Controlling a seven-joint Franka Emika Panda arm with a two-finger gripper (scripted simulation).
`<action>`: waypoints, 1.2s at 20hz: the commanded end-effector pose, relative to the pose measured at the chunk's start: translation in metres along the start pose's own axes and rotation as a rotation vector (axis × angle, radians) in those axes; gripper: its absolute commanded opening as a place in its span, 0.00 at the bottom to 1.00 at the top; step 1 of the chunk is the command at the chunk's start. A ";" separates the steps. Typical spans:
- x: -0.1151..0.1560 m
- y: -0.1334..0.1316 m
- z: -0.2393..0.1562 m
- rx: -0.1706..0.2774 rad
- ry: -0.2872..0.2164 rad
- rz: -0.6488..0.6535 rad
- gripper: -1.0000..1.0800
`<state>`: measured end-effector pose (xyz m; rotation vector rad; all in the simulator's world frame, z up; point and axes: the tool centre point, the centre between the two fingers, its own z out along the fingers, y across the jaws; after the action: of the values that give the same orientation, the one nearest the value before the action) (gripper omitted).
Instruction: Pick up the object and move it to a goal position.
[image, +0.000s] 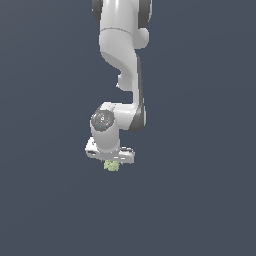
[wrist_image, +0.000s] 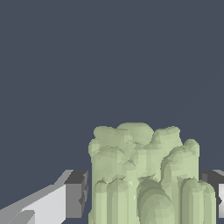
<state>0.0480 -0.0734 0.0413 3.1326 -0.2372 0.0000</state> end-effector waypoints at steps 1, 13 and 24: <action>0.000 0.000 0.000 0.000 0.000 0.000 0.00; -0.013 0.015 -0.030 0.001 0.000 0.000 0.00; -0.049 0.057 -0.114 0.001 0.000 0.000 0.00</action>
<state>-0.0023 -0.1165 0.1413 3.1338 -0.2373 -0.0009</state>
